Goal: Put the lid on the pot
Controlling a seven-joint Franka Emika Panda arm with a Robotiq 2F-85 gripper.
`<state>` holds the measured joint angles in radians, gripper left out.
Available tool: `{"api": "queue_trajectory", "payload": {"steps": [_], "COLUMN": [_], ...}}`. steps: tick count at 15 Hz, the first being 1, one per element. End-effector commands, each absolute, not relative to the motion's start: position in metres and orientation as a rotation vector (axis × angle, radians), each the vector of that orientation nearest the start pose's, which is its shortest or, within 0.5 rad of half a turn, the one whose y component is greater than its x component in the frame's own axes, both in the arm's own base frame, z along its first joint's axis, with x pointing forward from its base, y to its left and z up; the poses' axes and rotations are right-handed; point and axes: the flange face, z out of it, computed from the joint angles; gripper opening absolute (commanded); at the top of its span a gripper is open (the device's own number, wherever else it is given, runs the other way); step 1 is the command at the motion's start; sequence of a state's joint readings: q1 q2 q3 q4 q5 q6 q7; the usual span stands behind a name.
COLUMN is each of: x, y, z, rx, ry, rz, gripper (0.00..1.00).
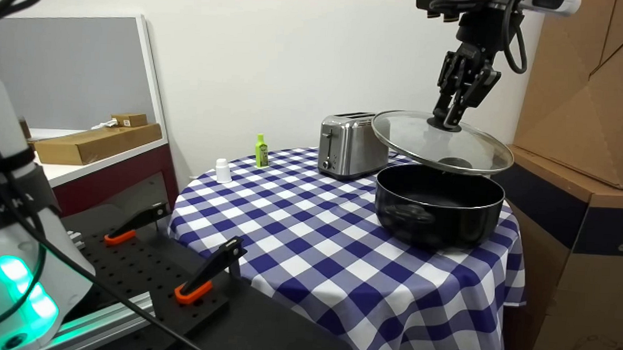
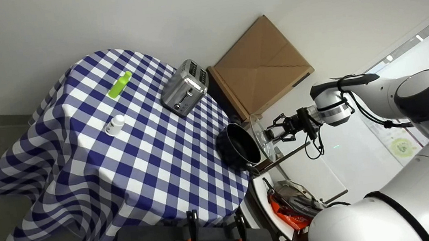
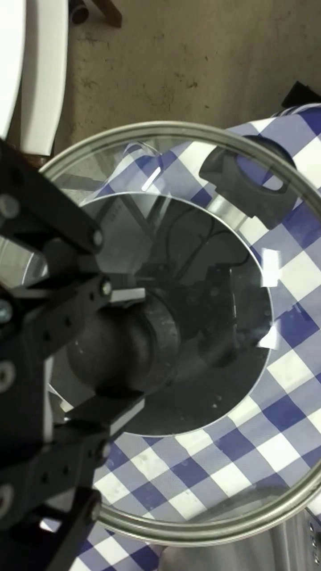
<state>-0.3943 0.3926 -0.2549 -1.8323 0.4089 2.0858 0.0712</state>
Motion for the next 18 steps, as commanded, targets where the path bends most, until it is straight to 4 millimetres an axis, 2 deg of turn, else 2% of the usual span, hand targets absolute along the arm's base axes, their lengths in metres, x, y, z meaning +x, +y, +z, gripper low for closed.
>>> {"api": "queue_trajectory", "payload": {"steps": [1,4,7,14,18], "x": [0.542,0.557,0.566,0.569,0.571], "y": [-0.356,-0.352,-0.356,-0.365,-0.365], "z": [0.313,0.304,0.293,0.266,0.258], "rx": [-2.545,-2.570,-2.579,-2.580,-2.578], "ry": [1.282,1.264,1.274,1.314,1.316], "rz": [0.069,0.075,0.086,0.132,0.144], "gripper": [0.25,0.25,0.25,0.25,0.25]}}
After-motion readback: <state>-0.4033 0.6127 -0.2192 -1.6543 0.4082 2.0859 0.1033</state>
